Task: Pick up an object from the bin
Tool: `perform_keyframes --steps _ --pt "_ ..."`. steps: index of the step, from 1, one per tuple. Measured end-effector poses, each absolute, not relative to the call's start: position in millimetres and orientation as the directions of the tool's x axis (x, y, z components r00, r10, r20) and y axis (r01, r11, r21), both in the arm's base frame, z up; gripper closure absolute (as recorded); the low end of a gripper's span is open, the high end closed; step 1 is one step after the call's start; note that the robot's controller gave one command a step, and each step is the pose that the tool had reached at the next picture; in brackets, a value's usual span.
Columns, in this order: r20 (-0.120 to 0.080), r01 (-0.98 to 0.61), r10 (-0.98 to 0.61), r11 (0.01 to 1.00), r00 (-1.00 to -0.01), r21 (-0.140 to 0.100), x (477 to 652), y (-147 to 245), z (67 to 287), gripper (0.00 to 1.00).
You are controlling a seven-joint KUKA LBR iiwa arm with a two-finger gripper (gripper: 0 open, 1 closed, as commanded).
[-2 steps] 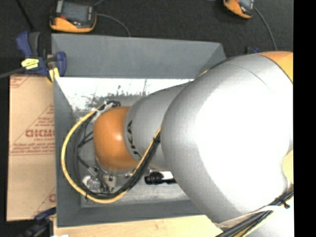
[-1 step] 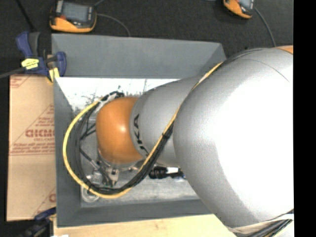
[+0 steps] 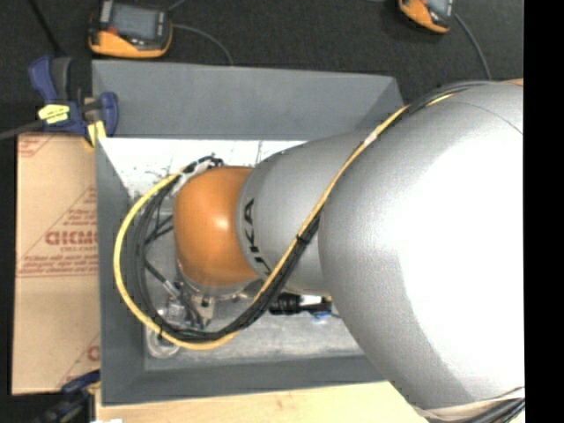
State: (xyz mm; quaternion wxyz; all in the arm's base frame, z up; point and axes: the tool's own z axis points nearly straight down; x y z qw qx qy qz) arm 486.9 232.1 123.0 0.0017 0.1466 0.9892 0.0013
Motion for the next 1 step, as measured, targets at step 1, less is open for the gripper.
perform_keyframes --steps 1 --pt "-0.004 0.291 0.291 0.957 -0.957 0.004 488.3 231.0 142.7 1.00"
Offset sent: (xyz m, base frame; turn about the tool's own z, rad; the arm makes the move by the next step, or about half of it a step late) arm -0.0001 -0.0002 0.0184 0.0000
